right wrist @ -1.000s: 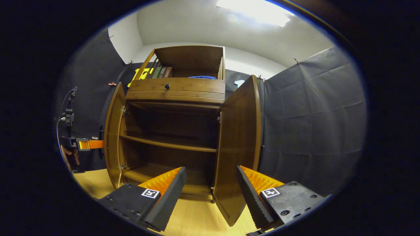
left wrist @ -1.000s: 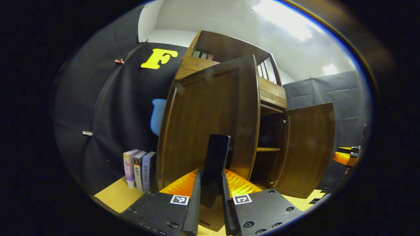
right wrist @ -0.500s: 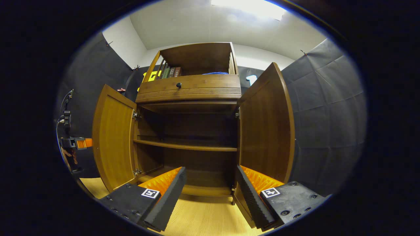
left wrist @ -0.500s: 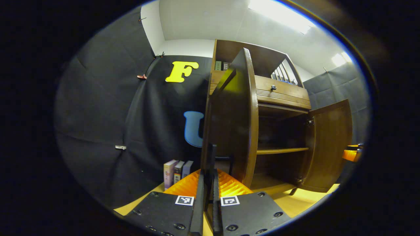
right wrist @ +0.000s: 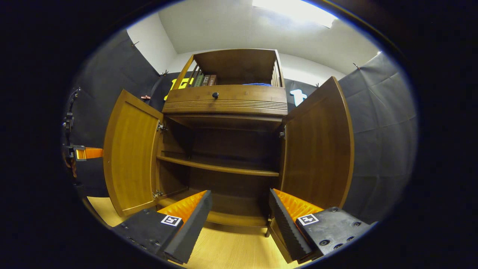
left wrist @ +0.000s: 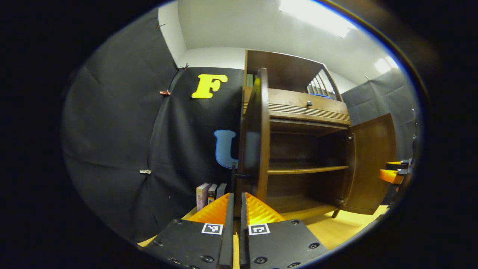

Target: Open the right door of the double-door shoe cabinet with the right hand, and open the left door with the left hand.

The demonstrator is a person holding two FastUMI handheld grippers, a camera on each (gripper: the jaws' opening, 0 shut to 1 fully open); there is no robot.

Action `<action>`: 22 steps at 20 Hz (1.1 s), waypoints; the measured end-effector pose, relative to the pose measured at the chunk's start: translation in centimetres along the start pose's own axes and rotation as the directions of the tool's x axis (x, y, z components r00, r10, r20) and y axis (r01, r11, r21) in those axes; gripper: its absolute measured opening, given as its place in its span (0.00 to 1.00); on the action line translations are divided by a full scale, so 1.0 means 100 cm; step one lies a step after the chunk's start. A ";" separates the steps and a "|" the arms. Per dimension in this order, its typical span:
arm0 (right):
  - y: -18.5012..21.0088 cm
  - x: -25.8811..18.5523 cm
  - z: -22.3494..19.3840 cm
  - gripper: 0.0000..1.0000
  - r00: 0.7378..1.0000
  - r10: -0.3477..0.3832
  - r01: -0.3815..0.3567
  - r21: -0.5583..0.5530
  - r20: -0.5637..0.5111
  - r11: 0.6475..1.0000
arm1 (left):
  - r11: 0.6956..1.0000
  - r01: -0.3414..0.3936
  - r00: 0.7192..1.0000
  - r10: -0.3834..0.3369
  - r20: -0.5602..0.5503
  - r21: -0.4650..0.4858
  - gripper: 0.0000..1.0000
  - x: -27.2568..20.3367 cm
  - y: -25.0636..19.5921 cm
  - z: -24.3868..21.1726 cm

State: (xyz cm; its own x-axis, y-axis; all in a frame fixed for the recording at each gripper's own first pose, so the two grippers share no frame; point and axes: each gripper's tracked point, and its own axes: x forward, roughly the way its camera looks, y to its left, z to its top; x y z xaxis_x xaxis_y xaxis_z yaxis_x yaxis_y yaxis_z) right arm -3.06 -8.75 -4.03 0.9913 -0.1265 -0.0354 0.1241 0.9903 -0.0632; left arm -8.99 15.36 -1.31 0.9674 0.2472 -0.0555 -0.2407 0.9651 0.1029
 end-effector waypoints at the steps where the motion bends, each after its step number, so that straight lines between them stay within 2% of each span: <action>1: 0.007 0.003 0.001 0.96 1.000 0.015 -0.015 0.007 0.000 1.000 | 0.999 0.032 0.999 -0.032 0.011 0.000 0.11 -0.006 -0.011 0.005; 2: 0.015 0.003 0.003 0.96 0.999 0.033 -0.033 0.015 -0.002 0.999 | 0.995 0.097 0.995 -0.096 0.023 -0.013 0.11 -0.011 -0.031 0.010; 3: 0.022 0.004 0.002 0.96 0.999 0.048 -0.048 0.020 -0.007 0.999 | 0.987 0.158 0.987 -0.158 0.029 -0.025 0.04 -0.014 -0.049 0.012; 4: 0.029 0.005 0.001 0.96 0.998 0.059 -0.058 0.021 -0.013 0.998 | 0.974 0.225 0.974 -0.224 0.028 -0.031 0.11 -0.015 -0.070 0.014; 5: 0.035 0.006 0.001 0.96 0.998 0.064 -0.064 0.019 -0.019 0.998 | 0.966 0.259 0.966 -0.258 0.017 -0.028 0.16 -0.014 -0.082 0.012; 6: 0.041 0.006 0.000 0.96 0.997 0.075 -0.075 0.013 -0.022 0.997 | 0.962 0.271 0.962 -0.271 0.001 -0.021 0.13 -0.011 -0.089 0.009; 9: 0.054 0.002 0.002 0.96 0.994 0.102 -0.102 -0.004 -0.026 0.995 | 0.952 0.306 0.952 -0.306 -0.030 0.001 0.21 0.005 -0.113 0.001; 11: 0.054 -0.002 0.003 0.96 0.995 0.095 -0.096 -0.024 -0.044 0.995 | 0.941 0.338 0.940 -0.337 -0.048 0.012 0.42 0.012 -0.136 -0.008; 13: 0.051 -0.007 0.005 0.96 0.995 0.091 -0.093 -0.036 -0.052 0.995 | 0.933 0.360 0.932 -0.359 -0.044 0.014 0.64 0.020 -0.155 -0.009; 18: 0.043 -0.020 0.006 0.96 0.996 0.074 -0.076 -0.031 -0.057 0.997 | 0.938 0.345 0.938 -0.344 -0.035 0.035 0.96 0.041 -0.174 -0.012; 19: 0.041 -0.023 0.008 0.97 0.996 0.071 -0.073 -0.027 -0.056 0.997 | 0.939 0.341 0.940 -0.339 -0.040 0.041 0.99 0.040 -0.176 -0.013; 20: 0.040 -0.024 0.009 0.96 0.996 0.065 -0.067 -0.029 -0.054 0.997 | 0.943 0.331 0.943 -0.329 -0.042 0.047 0.96 0.040 -0.175 -0.013; 22: 0.035 -0.026 0.012 0.96 0.998 0.052 -0.054 -0.039 -0.045 0.998 | 0.952 0.303 0.953 -0.302 -0.033 0.052 0.99 0.040 -0.171 -0.012</action>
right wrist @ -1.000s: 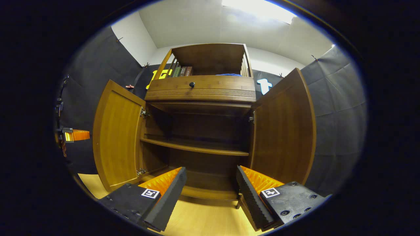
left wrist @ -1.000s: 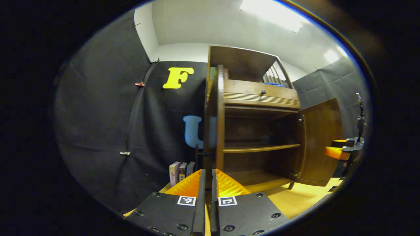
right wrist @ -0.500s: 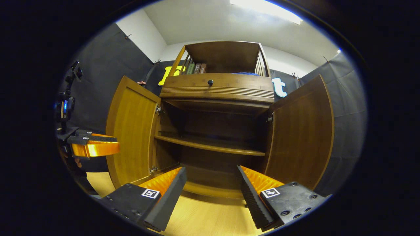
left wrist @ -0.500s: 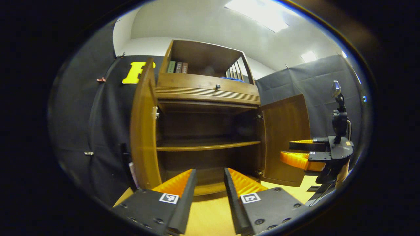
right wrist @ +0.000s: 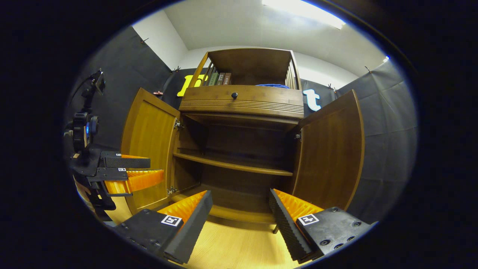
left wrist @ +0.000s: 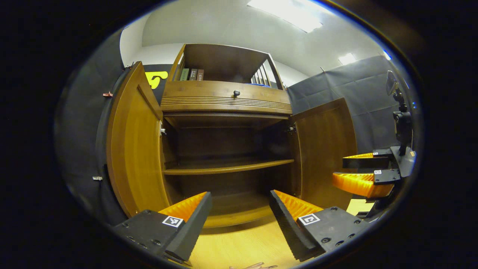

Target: Open the right door of the double-door shoe cabinet with the right hand, and open the left door with the left hand.

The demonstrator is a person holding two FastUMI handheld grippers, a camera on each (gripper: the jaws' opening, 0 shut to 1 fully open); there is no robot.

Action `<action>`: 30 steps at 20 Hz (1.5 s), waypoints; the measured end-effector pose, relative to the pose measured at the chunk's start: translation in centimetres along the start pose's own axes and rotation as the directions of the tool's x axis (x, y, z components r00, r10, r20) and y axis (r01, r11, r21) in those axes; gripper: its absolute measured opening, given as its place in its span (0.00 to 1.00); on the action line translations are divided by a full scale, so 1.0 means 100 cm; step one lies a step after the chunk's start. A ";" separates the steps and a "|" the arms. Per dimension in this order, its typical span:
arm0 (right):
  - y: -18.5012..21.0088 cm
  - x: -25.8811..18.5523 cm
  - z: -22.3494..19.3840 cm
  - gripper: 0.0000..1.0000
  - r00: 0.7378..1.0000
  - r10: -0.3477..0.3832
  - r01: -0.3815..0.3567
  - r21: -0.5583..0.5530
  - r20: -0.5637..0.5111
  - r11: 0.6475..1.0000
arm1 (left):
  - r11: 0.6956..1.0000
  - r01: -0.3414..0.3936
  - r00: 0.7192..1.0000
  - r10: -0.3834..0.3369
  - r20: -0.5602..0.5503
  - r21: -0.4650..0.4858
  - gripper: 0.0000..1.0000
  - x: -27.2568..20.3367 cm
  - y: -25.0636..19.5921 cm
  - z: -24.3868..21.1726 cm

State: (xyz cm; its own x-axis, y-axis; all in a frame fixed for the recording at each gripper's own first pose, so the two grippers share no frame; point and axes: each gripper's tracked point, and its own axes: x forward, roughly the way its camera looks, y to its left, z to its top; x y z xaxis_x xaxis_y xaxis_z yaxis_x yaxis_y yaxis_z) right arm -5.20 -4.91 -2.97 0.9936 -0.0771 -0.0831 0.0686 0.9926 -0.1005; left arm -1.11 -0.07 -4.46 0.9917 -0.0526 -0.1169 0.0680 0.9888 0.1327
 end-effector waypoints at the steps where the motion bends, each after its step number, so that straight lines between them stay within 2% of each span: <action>1: -0.001 -0.003 0.000 0.96 1.000 -0.002 0.002 -0.002 0.000 1.000 | 1.000 -0.006 1.000 0.006 0.002 -0.007 0.99 0.002 -0.001 -0.001; 2: 0.000 -0.004 -0.001 0.96 1.000 0.002 -0.002 -0.001 -0.005 1.000 | 1.000 -0.003 1.000 0.003 0.003 -0.016 0.96 0.001 -0.003 0.000; 11: 0.000 -0.010 -0.001 0.96 1.000 0.002 -0.002 0.016 -0.007 1.000 | 0.999 0.000 0.998 0.004 0.061 -0.051 0.96 -0.006 -0.003 0.014; 12: 0.000 -0.010 -0.001 0.96 1.000 0.003 -0.002 0.014 -0.007 1.000 | 0.999 -0.002 0.998 0.005 0.063 -0.053 0.93 -0.007 -0.002 0.015; 19: 0.003 -0.008 -0.002 0.97 1.000 0.009 -0.009 0.013 -0.013 1.000 | 0.998 0.012 0.998 -0.008 0.066 -0.060 0.99 -0.005 -0.003 0.015; 22: 0.003 -0.007 0.001 0.96 1.000 0.006 -0.006 0.021 -0.010 1.000 | 0.998 0.022 0.998 -0.018 0.063 -0.055 0.99 -0.005 -0.004 0.016; 23: 0.002 -0.007 0.002 0.96 1.000 0.004 -0.004 0.021 -0.008 1.000 | 0.999 0.021 0.998 -0.018 0.065 -0.050 0.96 -0.004 -0.004 0.017; 30: 0.004 -0.004 0.004 0.96 1.000 0.002 -0.002 0.012 0.000 1.000 | 0.999 0.019 0.996 -0.017 0.083 -0.029 0.98 -0.004 -0.004 0.023</action>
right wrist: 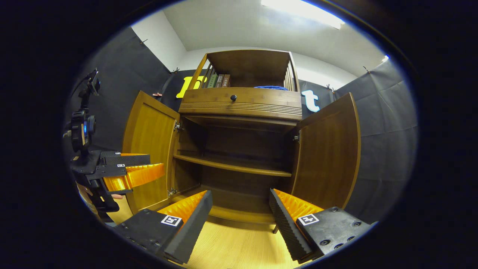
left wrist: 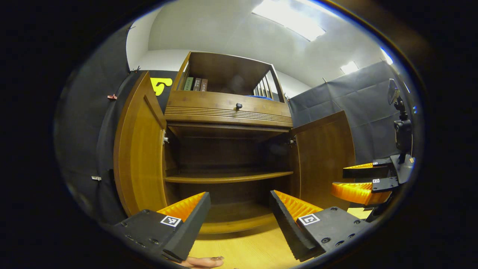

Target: Open the right door of the double-door shoe cabinet with the right hand, and open the left door with the left hand.

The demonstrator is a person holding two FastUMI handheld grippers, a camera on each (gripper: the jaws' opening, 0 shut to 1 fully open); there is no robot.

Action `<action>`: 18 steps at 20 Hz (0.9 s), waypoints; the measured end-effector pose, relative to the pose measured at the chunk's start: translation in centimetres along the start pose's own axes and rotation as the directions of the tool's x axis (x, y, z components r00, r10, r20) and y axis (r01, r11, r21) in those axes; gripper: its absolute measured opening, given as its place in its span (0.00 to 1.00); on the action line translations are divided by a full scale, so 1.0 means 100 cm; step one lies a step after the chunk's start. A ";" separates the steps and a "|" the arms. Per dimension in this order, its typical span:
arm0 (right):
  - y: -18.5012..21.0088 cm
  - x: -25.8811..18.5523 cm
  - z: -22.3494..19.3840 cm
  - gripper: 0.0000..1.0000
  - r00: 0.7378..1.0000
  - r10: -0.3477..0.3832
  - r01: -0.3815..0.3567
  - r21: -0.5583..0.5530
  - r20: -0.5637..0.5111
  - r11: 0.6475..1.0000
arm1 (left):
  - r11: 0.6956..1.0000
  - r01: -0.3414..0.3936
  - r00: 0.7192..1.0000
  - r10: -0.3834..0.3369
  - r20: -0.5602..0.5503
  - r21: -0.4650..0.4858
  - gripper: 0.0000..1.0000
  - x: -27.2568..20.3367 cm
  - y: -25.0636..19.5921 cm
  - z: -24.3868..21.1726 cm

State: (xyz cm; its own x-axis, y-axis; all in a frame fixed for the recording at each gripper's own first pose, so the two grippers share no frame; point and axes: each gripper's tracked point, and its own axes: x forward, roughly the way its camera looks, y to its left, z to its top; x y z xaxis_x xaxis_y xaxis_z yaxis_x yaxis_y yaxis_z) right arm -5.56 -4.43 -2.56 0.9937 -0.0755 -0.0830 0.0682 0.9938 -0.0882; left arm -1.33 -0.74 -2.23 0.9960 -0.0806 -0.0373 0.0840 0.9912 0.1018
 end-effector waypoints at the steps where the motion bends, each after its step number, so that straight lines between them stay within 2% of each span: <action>1: 0.001 0.000 0.000 0.96 1.000 0.003 -0.003 0.000 0.001 1.000 | 1.000 0.000 1.000 0.000 0.003 0.002 0.98 -0.001 0.000 0.000; 7: 0.003 0.004 0.002 0.96 1.000 0.002 -0.001 -0.009 0.010 1.000 | 0.999 -0.025 1.000 0.025 0.007 -0.036 0.98 0.000 0.012 -0.003; 11: 0.004 0.005 -0.001 0.96 1.000 -0.001 0.001 -0.012 -0.001 1.000 | 0.997 -0.013 1.000 0.012 -0.010 -0.083 0.98 0.003 0.015 -0.009; 18: 0.006 0.009 0.000 0.96 1.000 -0.004 0.004 -0.015 0.003 1.000 | 0.996 -0.011 1.000 0.011 -0.009 -0.091 0.96 0.005 0.021 -0.010</action>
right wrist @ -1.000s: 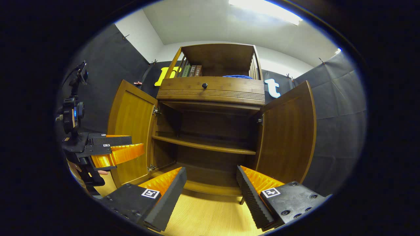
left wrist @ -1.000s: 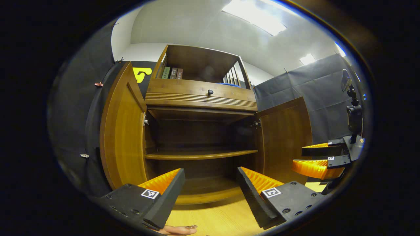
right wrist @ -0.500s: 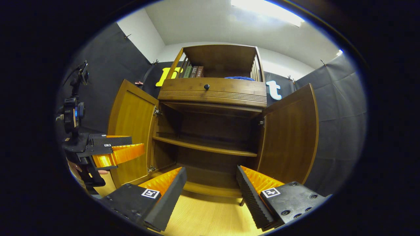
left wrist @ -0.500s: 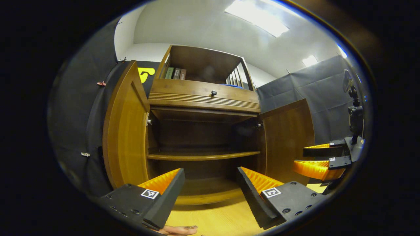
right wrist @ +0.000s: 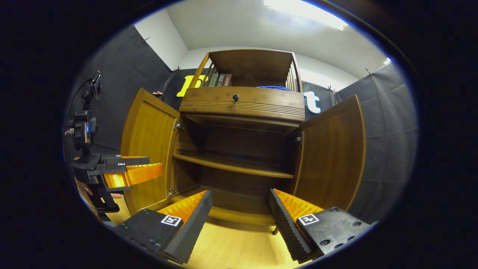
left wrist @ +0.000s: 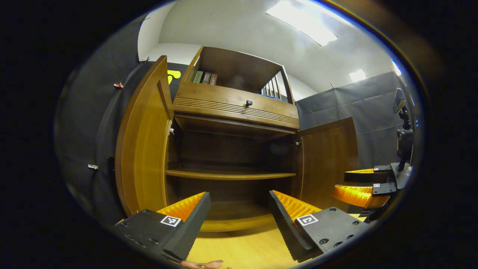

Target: Open the right door of the double-door shoe cabinet with the right hand, and open the left door with the left hand.

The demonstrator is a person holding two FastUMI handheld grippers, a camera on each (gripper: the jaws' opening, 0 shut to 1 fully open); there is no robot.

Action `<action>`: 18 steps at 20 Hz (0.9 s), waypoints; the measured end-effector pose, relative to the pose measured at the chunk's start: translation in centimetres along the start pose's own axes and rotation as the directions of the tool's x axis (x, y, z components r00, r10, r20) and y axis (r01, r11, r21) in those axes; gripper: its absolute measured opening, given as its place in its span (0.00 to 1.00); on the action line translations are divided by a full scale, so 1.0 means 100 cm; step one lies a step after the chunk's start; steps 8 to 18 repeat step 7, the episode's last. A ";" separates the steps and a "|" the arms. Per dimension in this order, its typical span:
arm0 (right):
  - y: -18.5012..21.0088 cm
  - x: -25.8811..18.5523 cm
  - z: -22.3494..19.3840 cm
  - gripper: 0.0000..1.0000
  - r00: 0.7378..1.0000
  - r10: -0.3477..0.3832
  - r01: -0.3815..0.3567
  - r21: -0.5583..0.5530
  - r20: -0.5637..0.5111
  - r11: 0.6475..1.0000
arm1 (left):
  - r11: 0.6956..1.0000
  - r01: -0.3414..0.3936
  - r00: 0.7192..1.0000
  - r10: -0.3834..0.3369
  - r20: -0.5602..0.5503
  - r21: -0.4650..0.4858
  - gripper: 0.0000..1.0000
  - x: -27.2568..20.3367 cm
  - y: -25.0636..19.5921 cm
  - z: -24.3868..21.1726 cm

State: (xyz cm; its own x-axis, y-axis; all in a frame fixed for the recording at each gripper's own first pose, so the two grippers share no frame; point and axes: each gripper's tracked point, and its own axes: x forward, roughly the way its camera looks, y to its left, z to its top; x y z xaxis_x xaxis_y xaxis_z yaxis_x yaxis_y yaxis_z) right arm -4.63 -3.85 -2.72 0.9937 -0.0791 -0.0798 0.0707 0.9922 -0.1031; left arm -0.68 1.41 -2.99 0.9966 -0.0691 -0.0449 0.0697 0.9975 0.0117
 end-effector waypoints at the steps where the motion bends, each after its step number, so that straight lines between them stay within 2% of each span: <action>1: 0.001 0.001 0.001 0.96 1.000 0.000 0.000 -0.001 0.000 1.000 | 1.000 -0.001 1.000 0.001 0.001 0.002 0.96 -0.001 -0.001 0.000; 18: -0.001 0.000 0.006 0.96 1.000 -0.002 0.002 0.002 0.019 1.000 | 1.000 -0.009 1.000 0.009 0.009 0.023 0.96 0.000 -0.001 0.002</action>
